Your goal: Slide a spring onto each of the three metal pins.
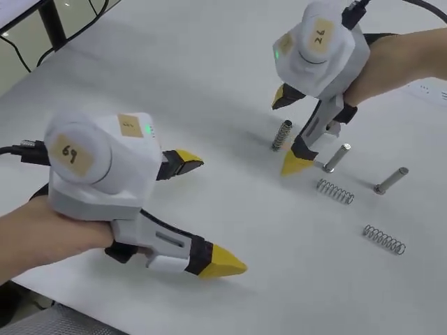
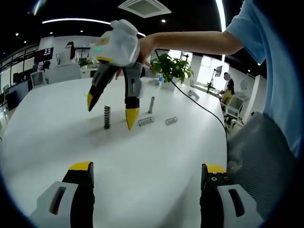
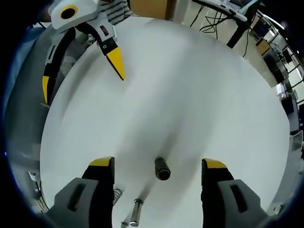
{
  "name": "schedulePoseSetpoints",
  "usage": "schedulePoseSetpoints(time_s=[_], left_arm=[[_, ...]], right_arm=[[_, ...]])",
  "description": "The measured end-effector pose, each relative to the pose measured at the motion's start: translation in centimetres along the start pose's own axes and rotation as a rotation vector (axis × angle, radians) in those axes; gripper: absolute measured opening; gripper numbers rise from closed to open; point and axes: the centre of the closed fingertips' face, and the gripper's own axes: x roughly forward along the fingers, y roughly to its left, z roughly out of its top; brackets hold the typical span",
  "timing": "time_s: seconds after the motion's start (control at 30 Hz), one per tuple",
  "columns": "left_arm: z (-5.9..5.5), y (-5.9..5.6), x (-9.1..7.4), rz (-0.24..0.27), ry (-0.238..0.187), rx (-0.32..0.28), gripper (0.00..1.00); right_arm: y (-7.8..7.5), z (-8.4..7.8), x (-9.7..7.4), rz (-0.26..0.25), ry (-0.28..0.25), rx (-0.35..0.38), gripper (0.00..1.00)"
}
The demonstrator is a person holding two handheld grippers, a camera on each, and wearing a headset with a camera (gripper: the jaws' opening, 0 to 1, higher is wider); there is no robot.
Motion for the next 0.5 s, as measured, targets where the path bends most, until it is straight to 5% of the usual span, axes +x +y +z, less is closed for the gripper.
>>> schedulePoseSetpoints(time_s=[0.5], left_arm=[[0.7,0.0,-0.3,0.002,-0.015,0.005,0.91]], right_arm=[[0.7,0.2,-2.2,-0.075,-0.156,0.140,0.86]])
